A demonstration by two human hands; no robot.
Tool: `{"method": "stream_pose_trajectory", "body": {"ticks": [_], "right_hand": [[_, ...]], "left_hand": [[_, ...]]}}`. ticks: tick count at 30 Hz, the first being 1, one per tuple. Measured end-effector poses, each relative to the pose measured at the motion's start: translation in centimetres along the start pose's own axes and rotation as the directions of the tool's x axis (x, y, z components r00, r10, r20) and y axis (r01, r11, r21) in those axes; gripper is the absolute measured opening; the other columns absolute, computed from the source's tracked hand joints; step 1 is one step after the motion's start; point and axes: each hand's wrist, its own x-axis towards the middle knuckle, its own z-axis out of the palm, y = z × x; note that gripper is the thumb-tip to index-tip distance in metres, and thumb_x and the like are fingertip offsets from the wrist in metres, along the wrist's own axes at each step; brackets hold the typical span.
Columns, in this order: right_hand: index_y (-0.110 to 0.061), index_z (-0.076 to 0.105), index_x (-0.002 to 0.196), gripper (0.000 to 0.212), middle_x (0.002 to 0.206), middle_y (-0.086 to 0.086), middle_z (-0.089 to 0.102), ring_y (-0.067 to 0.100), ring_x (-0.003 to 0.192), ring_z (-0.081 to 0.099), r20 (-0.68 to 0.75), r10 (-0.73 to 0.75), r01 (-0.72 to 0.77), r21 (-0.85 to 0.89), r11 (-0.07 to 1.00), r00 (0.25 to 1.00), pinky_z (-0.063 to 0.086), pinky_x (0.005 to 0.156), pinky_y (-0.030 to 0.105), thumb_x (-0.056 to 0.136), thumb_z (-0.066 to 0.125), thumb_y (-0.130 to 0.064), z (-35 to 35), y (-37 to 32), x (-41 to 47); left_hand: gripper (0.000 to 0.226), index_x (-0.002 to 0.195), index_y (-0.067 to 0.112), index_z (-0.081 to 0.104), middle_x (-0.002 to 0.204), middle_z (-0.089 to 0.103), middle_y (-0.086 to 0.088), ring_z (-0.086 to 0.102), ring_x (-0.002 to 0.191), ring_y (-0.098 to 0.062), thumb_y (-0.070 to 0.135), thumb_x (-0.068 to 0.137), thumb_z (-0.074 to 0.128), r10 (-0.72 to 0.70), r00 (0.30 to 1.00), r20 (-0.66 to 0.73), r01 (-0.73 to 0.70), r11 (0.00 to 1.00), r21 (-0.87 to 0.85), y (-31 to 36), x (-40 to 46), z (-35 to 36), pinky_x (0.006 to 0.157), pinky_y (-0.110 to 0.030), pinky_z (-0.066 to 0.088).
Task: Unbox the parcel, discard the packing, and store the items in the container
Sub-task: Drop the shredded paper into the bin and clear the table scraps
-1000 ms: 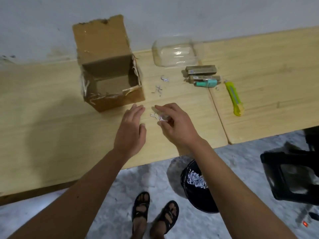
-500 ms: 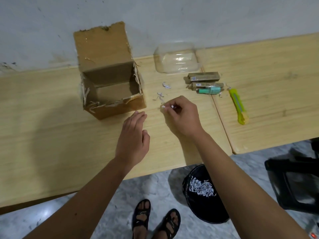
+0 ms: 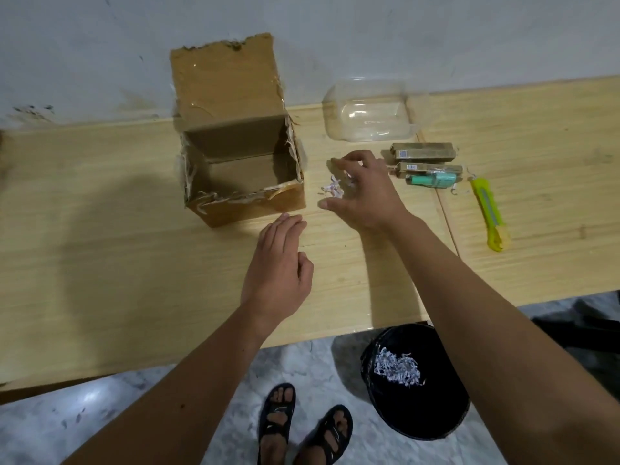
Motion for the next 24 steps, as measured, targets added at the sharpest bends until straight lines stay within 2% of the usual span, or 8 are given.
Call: {"method": "stream_pose_trajectory", "body": {"ticks": [2,4,7,13,18,22,24], "right_hand": [[-0.021,0.072,0.126,0.055,0.133,0.003,0.053,0.024,0.123,0.053,-0.009,-0.063,0.063,0.014,0.998,0.998,0.049,0.105,0.038,0.078,0.086,-0.043,0.0,0.3,-0.1],[-0.014,0.078,0.110,0.032,0.120,0.004,0.061,0.018,0.107,0.063,-0.061,-0.130,0.132,0.032,0.991,0.990,0.054,0.096,0.036,0.083,0.084,-0.030,0.3,0.5,-0.8],[-0.010,0.081,0.099,0.014,0.104,0.003,0.070,0.013,0.092,0.068,-0.129,-0.177,0.183,0.041,0.982,0.976,0.056,0.088,0.032,0.086,0.081,-0.016,0.9,0.4,-2.2],[-0.016,0.082,0.099,0.011,0.097,0.001,0.074,0.016,0.085,0.070,-0.159,-0.115,0.127,0.065,0.990,0.981,0.058,0.081,0.040,0.088,0.079,-0.018,0.4,1.4,-6.3],[-0.020,0.082,0.096,0.009,0.096,-0.002,0.074,0.011,0.086,0.070,-0.213,0.029,0.010,0.184,0.983,0.977,0.058,0.079,0.036,0.088,0.079,-0.023,-0.8,2.7,-11.9],[-0.021,0.081,0.092,0.005,0.095,-0.005,0.075,0.009,0.088,0.070,-0.302,0.213,-0.122,0.295,0.948,0.929,0.055,0.079,0.028,0.087,0.080,-0.020,-2.5,4.6,-16.8],[-0.016,0.082,0.093,0.006,0.095,-0.005,0.075,0.009,0.090,0.070,-0.330,0.288,-0.176,0.331,0.927,0.899,0.054,0.080,0.025,0.088,0.080,-0.017,-3.6,5.9,-19.4]], "left_hand": [[0.050,0.143,0.003,0.052,0.150,0.051,-0.010,0.037,0.149,-0.024,0.011,0.094,0.052,0.002,1.000,0.002,-0.002,1.000,0.000,0.0,0.0,0.0,0.123,-0.046,0.031],[0.050,0.143,0.003,0.052,0.149,0.051,-0.011,0.038,0.148,-0.025,0.010,0.093,0.051,0.006,1.000,-0.004,-0.006,1.000,-0.006,0.0,0.0,0.0,0.122,-0.046,0.032],[0.050,0.143,0.002,0.052,0.149,0.052,-0.011,0.038,0.148,-0.025,0.009,0.093,0.052,0.013,1.000,-0.014,-0.013,1.000,-0.007,-0.1,0.0,0.1,0.122,-0.046,0.032],[0.050,0.140,0.000,0.055,0.145,0.056,-0.015,0.044,0.144,-0.029,0.006,0.090,0.052,0.044,0.998,-0.051,-0.044,0.999,0.003,-0.2,0.1,0.3,0.119,-0.048,0.036],[0.044,0.132,-0.002,0.062,0.135,0.063,-0.017,0.058,0.130,-0.033,0.002,0.090,0.052,0.117,0.987,-0.112,-0.114,0.993,0.035,1.2,0.2,0.7,0.113,-0.046,0.045],[0.044,0.139,0.013,0.057,0.140,0.060,-0.005,0.053,0.132,-0.024,0.012,0.095,0.056,0.201,0.971,0.130,-0.194,0.979,-0.066,6.7,2.1,2.0,0.114,-0.040,0.043],[0.046,0.142,0.014,0.054,0.146,0.056,-0.004,0.048,0.137,-0.022,0.015,0.096,0.056,0.238,0.953,0.190,-0.222,0.970,-0.101,9.4,2.7,3.3,0.116,-0.041,0.040]]}}
